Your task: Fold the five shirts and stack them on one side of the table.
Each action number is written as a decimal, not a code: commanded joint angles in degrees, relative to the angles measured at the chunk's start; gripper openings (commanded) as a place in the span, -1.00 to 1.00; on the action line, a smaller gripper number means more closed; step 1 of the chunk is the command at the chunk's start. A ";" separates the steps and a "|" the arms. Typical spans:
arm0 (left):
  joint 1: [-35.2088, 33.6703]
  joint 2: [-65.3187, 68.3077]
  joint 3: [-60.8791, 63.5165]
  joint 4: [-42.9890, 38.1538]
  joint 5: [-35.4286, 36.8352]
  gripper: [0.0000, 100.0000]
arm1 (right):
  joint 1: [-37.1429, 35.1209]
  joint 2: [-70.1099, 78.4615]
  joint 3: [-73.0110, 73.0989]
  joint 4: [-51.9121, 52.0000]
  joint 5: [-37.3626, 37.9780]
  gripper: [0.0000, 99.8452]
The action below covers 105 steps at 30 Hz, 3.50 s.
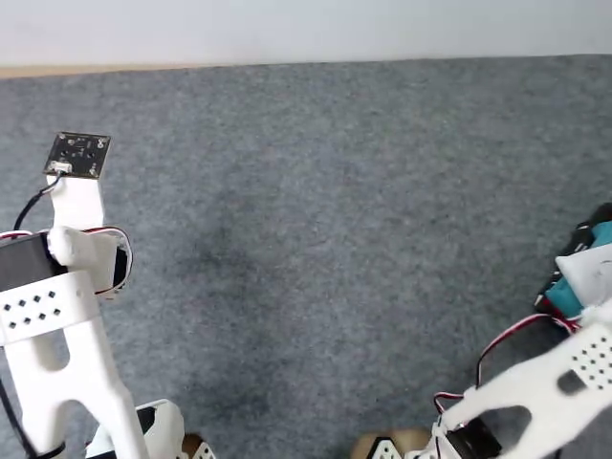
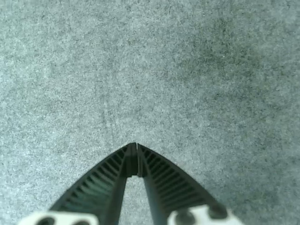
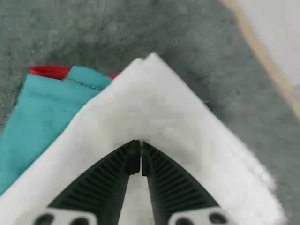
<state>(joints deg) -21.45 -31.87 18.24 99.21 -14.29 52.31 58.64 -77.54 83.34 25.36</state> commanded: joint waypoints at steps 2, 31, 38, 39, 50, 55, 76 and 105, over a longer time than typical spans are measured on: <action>-0.18 0.00 -0.22 0.26 -0.18 -0.99 | -0.57 5.49 -6.95 -4.70 0.62 -0.98; -0.09 -0.44 2.51 1.32 0.00 -0.99 | -10.15 -21.49 -7.03 19.74 -1.23 -0.98; -0.09 -0.44 8.13 1.23 0.00 -0.99 | -14.11 -41.80 22.33 19.74 -1.49 -0.98; -0.09 -0.44 8.57 1.23 0.00 -0.99 | -14.73 -45.58 27.08 19.65 -1.93 -0.98; 5.63 -16.97 10.77 -2.73 10.37 -0.99 | -21.23 -80.66 68.13 17.45 -15.91 -0.98; 10.37 -26.55 20.62 -10.81 15.82 -0.99 | -25.27 -95.34 83.69 13.67 -21.36 -0.98; 11.60 -52.31 60.35 -35.34 16.18 -0.99 | -39.34 -158.02 150.86 -8.66 -23.30 -0.98; 21.19 -72.09 78.20 -38.51 16.26 -0.99 | -55.34 -162.42 173.98 -13.93 -23.74 -0.98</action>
<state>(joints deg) -0.53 -103.43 96.75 59.03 1.89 -2.37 -103.56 95.47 68.75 2.24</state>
